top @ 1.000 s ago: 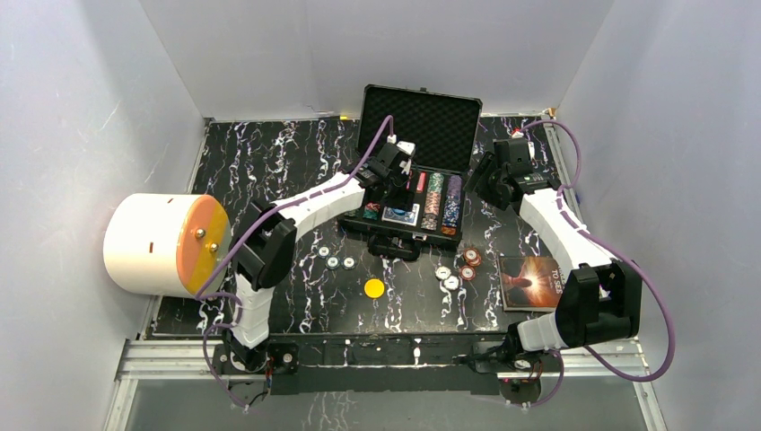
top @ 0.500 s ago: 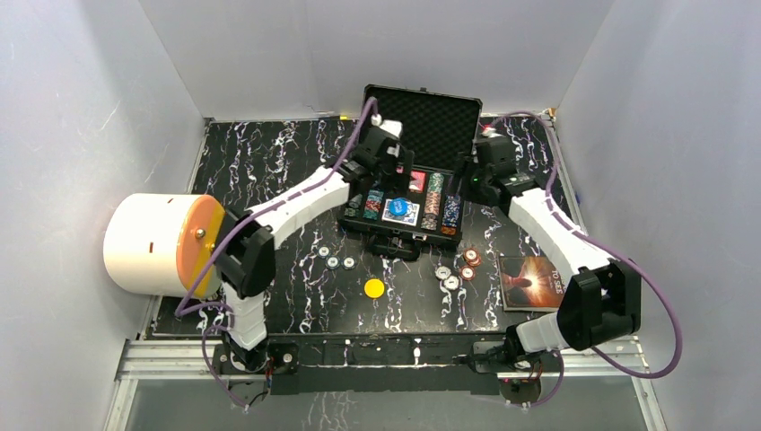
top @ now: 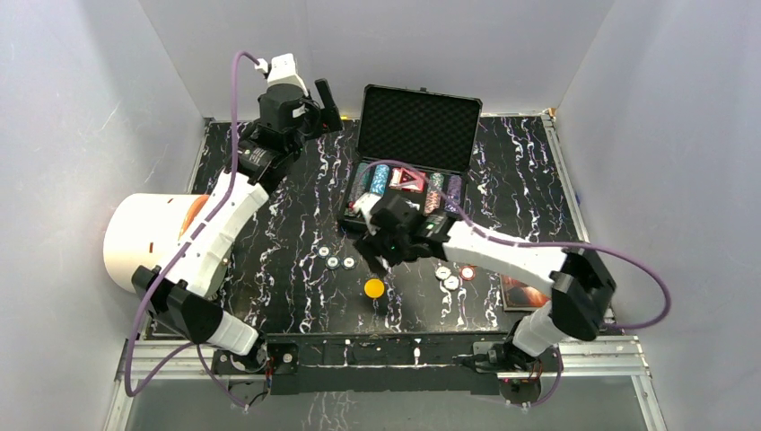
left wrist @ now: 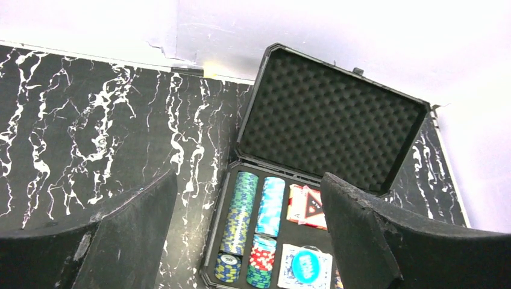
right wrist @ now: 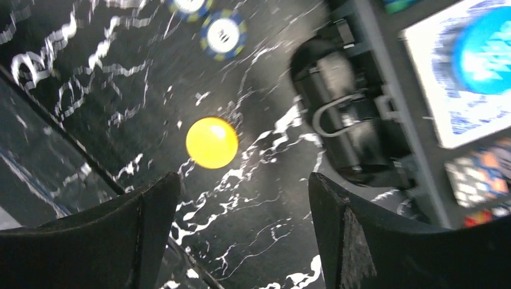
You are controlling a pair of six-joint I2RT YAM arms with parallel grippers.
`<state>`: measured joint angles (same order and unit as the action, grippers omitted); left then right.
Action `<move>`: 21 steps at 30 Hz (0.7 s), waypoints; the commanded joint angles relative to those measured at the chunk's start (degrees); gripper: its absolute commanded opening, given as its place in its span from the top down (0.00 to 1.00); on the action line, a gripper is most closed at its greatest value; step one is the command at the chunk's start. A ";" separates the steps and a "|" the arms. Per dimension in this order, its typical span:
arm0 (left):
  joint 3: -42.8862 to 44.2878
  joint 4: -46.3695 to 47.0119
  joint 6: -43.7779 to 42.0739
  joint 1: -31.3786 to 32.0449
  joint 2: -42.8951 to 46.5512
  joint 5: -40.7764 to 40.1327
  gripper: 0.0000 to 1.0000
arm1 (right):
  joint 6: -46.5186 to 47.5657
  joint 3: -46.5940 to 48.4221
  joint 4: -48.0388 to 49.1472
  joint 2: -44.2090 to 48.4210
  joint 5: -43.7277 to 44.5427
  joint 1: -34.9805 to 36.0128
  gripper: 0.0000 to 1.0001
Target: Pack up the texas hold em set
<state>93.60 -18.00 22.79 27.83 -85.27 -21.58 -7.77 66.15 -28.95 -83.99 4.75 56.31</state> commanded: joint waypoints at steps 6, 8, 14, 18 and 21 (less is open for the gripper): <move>-2.11 -2.04 1.28 -0.41 2.43 -0.78 0.13 | 4.21 7.02 -7.75 -14.78 -4.24 5.95 0.11; -2.51 -2.52 1.36 -0.51 2.64 -0.58 0.13 | 4.05 7.42 -7.90 -16.24 -4.74 6.29 0.09; -3.13 -3.03 1.65 -0.85 2.64 0.45 0.12 | 3.80 9.37 -8.25 -21.03 -5.47 7.71 0.07; -3.45 -3.22 1.49 -1.07 2.43 0.88 0.12 | 3.63 10.23 -7.89 -23.31 -4.99 8.37 0.08; -3.34 -3.18 1.13 -1.15 2.38 0.93 0.12 | 3.31 10.77 -7.68 -24.91 -4.05 8.38 0.14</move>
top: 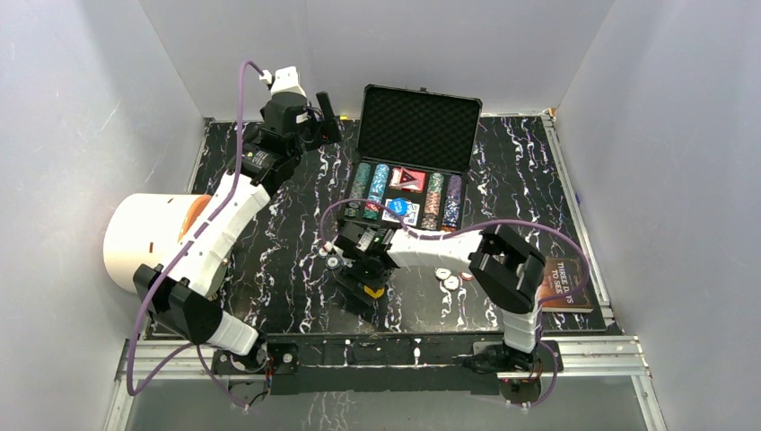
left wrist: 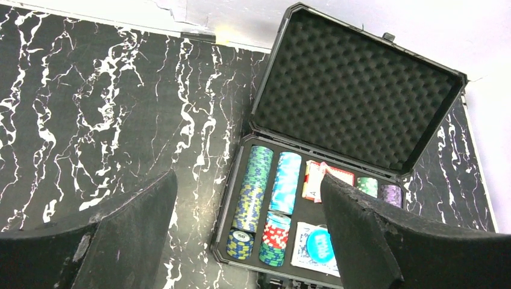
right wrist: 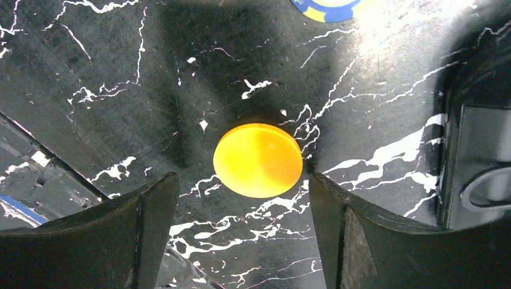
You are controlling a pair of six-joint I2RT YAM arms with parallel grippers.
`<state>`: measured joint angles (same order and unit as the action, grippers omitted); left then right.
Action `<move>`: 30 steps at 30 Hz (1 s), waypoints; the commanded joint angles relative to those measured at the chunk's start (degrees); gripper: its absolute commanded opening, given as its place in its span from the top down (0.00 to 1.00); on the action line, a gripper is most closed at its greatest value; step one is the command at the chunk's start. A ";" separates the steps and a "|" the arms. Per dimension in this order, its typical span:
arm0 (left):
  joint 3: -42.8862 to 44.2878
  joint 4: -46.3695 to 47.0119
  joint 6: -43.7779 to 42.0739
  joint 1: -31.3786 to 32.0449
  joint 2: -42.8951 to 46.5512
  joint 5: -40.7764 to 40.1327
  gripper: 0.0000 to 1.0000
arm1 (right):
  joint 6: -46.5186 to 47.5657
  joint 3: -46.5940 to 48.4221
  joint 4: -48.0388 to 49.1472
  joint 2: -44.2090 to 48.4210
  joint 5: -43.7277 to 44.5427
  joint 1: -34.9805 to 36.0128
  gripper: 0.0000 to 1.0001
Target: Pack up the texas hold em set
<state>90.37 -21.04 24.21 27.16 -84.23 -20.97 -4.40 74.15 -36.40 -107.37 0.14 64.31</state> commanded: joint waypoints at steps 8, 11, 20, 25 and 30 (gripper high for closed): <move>-0.28 -0.14 -1.22 -1.22 1.17 0.65 0.12 | -1.88 2.05 0.32 -4.12 4.07 0.46 0.37; -0.38 -0.19 -1.35 -1.55 1.14 0.76 0.12 | -2.37 2.04 0.58 -4.13 5.41 0.37 0.47; 0.10 0.01 -1.40 -2.40 0.83 1.36 0.12 | -4.03 6.31 3.75 3.72 12.09 -0.06 0.51; 1.01 -0.09 -1.55 -4.09 0.45 1.93 0.11 | -8.69 9.46 5.94 9.62 13.44 -5.22 0.50; 1.55 -0.01 -0.71 -6.18 -0.09 4.77 0.10 | -14.09 12.31 6.77 11.64 16.21 -12.99 0.49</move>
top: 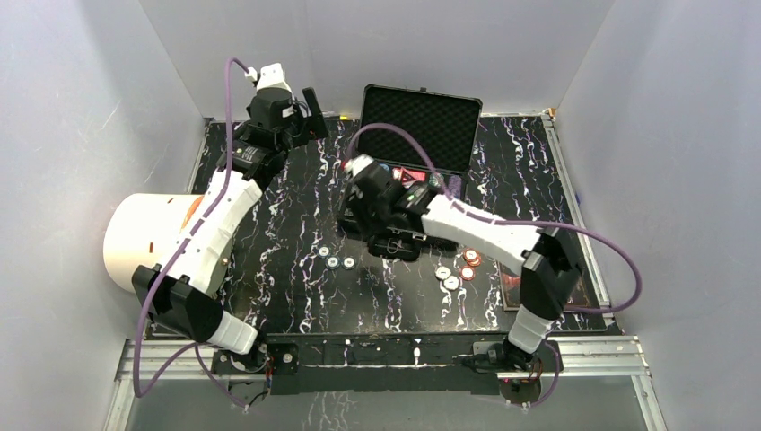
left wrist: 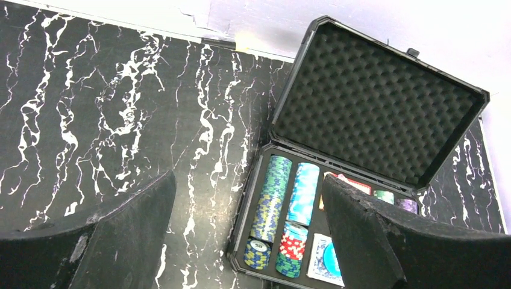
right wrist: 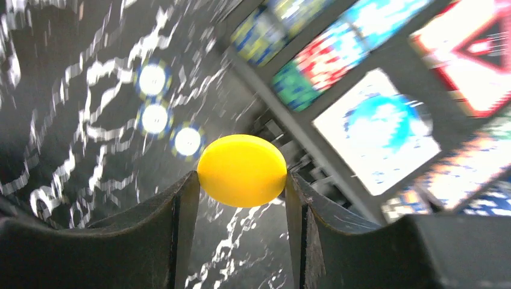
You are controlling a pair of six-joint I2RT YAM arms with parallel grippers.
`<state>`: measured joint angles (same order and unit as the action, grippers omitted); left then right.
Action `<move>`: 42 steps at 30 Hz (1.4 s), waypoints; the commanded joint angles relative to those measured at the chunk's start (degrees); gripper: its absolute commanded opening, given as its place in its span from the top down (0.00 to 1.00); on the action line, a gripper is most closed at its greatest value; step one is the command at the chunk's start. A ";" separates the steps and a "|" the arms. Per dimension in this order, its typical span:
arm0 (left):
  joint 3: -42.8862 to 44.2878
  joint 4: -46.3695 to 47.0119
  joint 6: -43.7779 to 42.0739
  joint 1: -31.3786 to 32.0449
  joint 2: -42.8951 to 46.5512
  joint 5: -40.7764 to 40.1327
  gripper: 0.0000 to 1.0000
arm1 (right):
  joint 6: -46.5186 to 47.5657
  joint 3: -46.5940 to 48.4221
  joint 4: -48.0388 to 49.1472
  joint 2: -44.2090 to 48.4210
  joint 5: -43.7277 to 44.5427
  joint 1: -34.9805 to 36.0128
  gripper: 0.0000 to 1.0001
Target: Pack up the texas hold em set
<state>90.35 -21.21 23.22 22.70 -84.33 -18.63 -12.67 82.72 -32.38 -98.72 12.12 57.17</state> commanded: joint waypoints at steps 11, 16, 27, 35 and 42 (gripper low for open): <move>-0.30 -1.96 1.79 -3.40 -0.49 6.52 0.09 | -14.23 17.76 -7.13 -11.11 6.77 -22.73 0.47; -0.83 -2.25 2.18 -3.79 -0.92 7.49 0.09 | -12.30 22.25 -7.61 -15.66 5.26 -24.07 0.46; 0.94 -2.08 1.68 -4.32 -4.26 8.74 0.08 | -11.26 28.29 -8.31 -21.82 5.29 -24.20 0.43; 1.69 -2.08 1.66 -4.59 -5.35 8.90 0.08 | -10.70 31.53 -9.54 -24.99 4.50 -24.51 0.40; 1.93 -2.01 1.56 -5.10 -5.85 8.73 0.08 | -11.01 30.69 -9.67 -25.20 2.35 -24.58 0.37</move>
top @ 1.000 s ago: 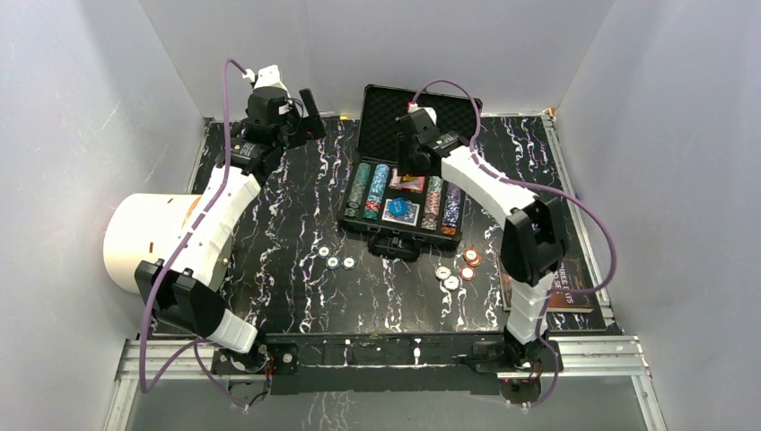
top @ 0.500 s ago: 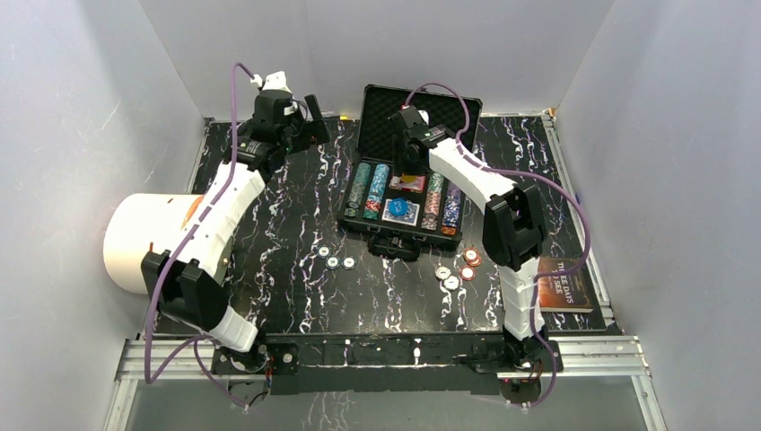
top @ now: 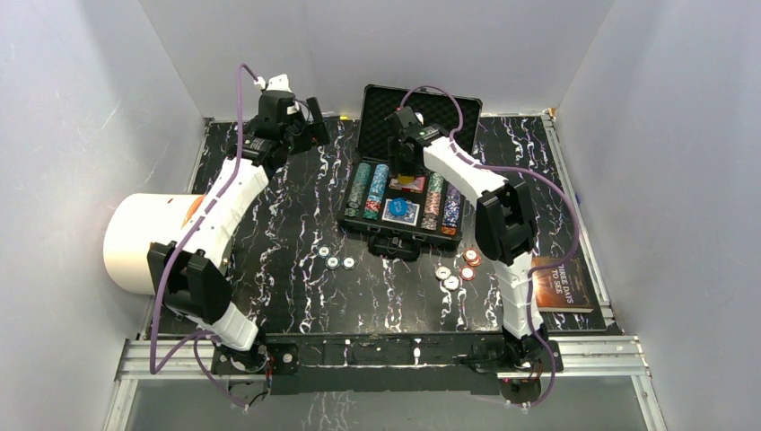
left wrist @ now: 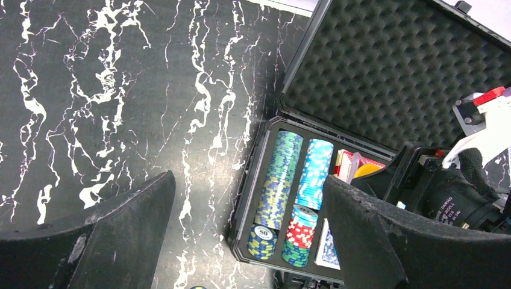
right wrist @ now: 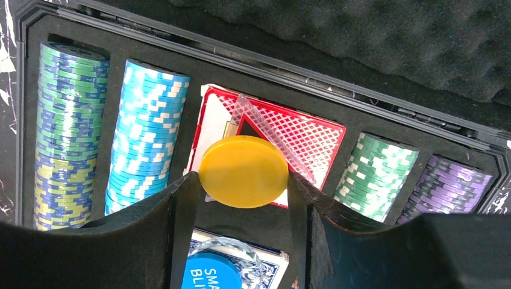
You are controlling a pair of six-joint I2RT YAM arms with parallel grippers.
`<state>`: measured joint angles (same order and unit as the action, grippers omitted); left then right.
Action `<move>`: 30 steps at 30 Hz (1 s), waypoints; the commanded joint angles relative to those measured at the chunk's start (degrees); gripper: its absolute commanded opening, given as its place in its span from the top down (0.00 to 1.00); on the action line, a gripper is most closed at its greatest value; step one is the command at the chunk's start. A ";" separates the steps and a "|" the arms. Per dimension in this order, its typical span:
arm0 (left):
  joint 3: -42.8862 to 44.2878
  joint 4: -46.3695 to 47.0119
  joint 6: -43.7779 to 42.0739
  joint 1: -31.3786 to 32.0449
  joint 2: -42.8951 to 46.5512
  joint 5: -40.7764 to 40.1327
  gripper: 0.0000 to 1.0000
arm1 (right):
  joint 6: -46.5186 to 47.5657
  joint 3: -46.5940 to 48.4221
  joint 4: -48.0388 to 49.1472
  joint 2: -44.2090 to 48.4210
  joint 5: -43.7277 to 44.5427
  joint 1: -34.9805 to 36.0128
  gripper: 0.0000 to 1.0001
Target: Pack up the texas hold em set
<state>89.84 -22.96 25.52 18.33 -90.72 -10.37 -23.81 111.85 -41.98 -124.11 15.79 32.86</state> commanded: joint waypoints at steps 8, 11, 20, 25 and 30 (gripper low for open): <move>3.68 -0.24 -0.69 -1.10 -0.72 0.90 0.08 | 0.32 4.72 -2.53 1.08 -1.26 -0.81 0.22; 4.10 -0.09 -1.05 -1.19 -0.81 0.96 0.08 | -0.10 5.26 -3.71 2.84 -0.91 -1.33 0.22; 0.46 2.62 -5.43 -1.32 2.52 1.95 0.02 | -5.35 -16.56 -3.60 20.79 0.32 -7.21 0.22; -1.40 4.12 -5.83 -1.53 3.48 2.88 0.02 | -8.56 -31.25 -5.09 33.66 2.06 -11.47 0.20; -2.04 5.98 -3.31 -1.54 2.93 6.03 0.02 | -9.57 -42.40 -5.31 40.15 0.74 -13.07 0.18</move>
<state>88.29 -19.46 21.10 17.28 -90.24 -7.70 -31.40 75.57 -46.68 -87.00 17.10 19.86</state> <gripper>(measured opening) 0.983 0.812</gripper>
